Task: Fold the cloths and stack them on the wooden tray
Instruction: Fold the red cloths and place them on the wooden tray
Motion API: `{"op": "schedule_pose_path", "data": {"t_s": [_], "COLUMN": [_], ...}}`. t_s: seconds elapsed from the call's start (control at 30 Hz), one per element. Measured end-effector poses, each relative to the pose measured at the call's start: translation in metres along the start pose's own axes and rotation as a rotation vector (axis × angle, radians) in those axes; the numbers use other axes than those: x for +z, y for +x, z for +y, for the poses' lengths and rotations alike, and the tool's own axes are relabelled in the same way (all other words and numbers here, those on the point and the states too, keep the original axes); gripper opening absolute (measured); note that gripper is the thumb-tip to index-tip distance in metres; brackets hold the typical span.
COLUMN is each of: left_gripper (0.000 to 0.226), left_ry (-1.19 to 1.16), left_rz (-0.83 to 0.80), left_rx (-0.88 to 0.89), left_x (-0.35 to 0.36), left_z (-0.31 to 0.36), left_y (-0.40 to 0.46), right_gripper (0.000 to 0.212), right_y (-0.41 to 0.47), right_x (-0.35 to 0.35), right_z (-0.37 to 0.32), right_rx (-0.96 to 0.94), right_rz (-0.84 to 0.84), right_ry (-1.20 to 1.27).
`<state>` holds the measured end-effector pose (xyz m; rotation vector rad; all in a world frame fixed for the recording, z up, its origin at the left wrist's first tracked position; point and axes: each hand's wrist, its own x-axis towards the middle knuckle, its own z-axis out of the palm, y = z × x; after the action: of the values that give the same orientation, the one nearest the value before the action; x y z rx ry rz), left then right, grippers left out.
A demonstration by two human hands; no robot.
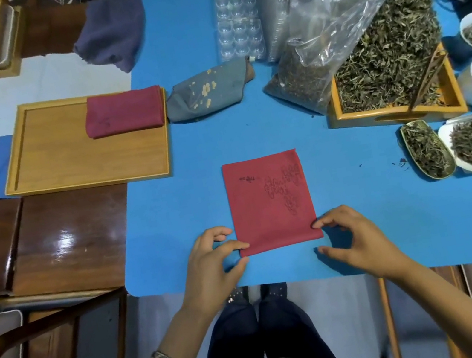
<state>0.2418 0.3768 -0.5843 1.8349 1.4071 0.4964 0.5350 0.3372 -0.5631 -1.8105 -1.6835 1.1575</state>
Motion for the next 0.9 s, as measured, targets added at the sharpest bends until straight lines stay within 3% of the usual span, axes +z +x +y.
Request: {"op": "schedule_pose_path", "data": {"t_s": [0.07,0.23,0.33,0.47,0.77,0.9], "left_gripper": [0.012,0.023,0.004,0.004,0.009,0.003], "left_ry": [-0.010,-0.081,-0.136,-0.242,-0.397,-0.293], "left_rz": [0.040,0.084,0.055,0.091,0.197,0.269], "left_rx": [-0.027,-0.015,0.000,-0.031,-0.182,-0.141], "left_x": [0.003,0.002,0.003,-0.002,0.004,0.005], "left_z": [0.002,0.001,0.002,0.012,0.024,0.023], "left_y": [0.003,0.003,-0.001,-0.006,0.043,0.071], "right_gripper": [0.029,0.011,0.006,0.006,0.014,0.013], "right_y": [0.003,0.003,-0.005,-0.015,0.033,0.066], "right_x": [0.006,0.013,0.014,0.012,0.014,0.015], "right_z": [0.000,-0.003,-0.010,-0.021,-0.028,-0.030], "right_rx": [0.000,-0.015,-0.046,-0.093,0.022,0.045], "right_rz": [0.066,0.166,0.210,0.268,0.341,0.404], "right_ry": [-0.011,0.043,0.056,0.115,0.400,0.409]}}
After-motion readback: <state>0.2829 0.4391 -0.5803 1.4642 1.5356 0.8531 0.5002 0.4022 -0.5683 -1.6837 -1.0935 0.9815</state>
